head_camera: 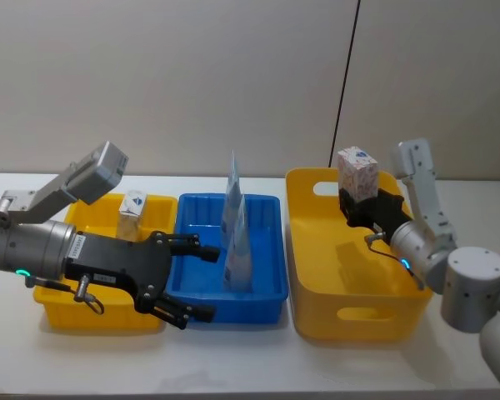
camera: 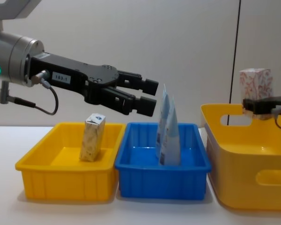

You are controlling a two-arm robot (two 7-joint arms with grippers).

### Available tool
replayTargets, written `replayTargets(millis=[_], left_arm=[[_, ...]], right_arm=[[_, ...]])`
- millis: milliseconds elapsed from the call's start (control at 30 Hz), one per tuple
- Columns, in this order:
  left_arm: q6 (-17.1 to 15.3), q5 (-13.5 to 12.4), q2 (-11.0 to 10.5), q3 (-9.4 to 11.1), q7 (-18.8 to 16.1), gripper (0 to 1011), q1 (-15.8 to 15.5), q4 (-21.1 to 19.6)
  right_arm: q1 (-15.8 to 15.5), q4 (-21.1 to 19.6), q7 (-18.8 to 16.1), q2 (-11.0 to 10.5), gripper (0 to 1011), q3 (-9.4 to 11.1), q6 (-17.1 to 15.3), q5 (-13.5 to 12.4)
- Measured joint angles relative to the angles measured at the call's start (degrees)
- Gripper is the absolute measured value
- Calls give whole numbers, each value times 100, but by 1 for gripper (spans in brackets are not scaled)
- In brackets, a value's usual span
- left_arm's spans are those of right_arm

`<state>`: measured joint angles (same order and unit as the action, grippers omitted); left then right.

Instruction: Bimanual collaborative sorting of washing and personal care products

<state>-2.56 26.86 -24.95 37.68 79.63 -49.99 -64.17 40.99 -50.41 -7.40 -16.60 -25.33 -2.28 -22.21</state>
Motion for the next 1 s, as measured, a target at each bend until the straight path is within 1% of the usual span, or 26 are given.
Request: replayTargets(millis=[33,133,167,267,300,367,400,433,467,600,633,733,767,833,867,900,933,967,1000], left_arm=[[0,0,0,0,0,1001,0,0],[0,0,0,0,0,1001,0,0],[0,0,0,0,0,1001,0,0],[0,0,0,0,0,1001,0,0],[0,0,0,0,0,1001,0,0],[0,0,0,0,0,1001,0,0],[0,0,0,0,0,1001,0,0],[0,0,1,0,0,1001,0,0],[0,0,-1,0,0,1001,0,0],[0,0,0,0,0,1001,0,0],[0,0,0,0,0,1001,0,0],[0,0,0,0,0,1001,0,0],[0,0,0,0,0,1001,0,0],[0,0,0,0,0,1001,0,0],[0,0,0,0,0,1001,0,0],[0,0,0,0,0,1001,0,0],[0,0,0,0,0,1002,0,0],[0,0,0,0,0,1001,0,0],[0,0,0,0,0,1001,0,0]], right_arm=[[39,96,148,85,370,13,-13,37],[95,213,371,198,370,31,-27,84],[141,327,539,287,370,45,-36,124],[216,477,751,408,370,65,-39,168],[270,593,895,488,370,81,-39,193],[338,738,1059,589,370,102,-35,222],[409,875,1221,677,370,124,-22,249],[448,955,1289,723,370,135,-10,259],[529,1110,1424,812,370,159,19,274],[730,1504,1702,1018,370,215,109,304],[822,1684,1812,1105,370,238,160,312],[1001,2019,1983,1271,374,288,245,321],[1033,2082,2014,1302,389,299,266,323],[1116,2224,2107,1390,481,332,298,325],[1140,2266,2137,1417,481,345,307,326],[1151,2284,2154,1428,508,351,310,325],[1170,2319,2175,1453,572,365,315,326],[1190,2349,2213,1485,593,382,316,326],[1208,2367,2249,1514,655,400,317,326]])
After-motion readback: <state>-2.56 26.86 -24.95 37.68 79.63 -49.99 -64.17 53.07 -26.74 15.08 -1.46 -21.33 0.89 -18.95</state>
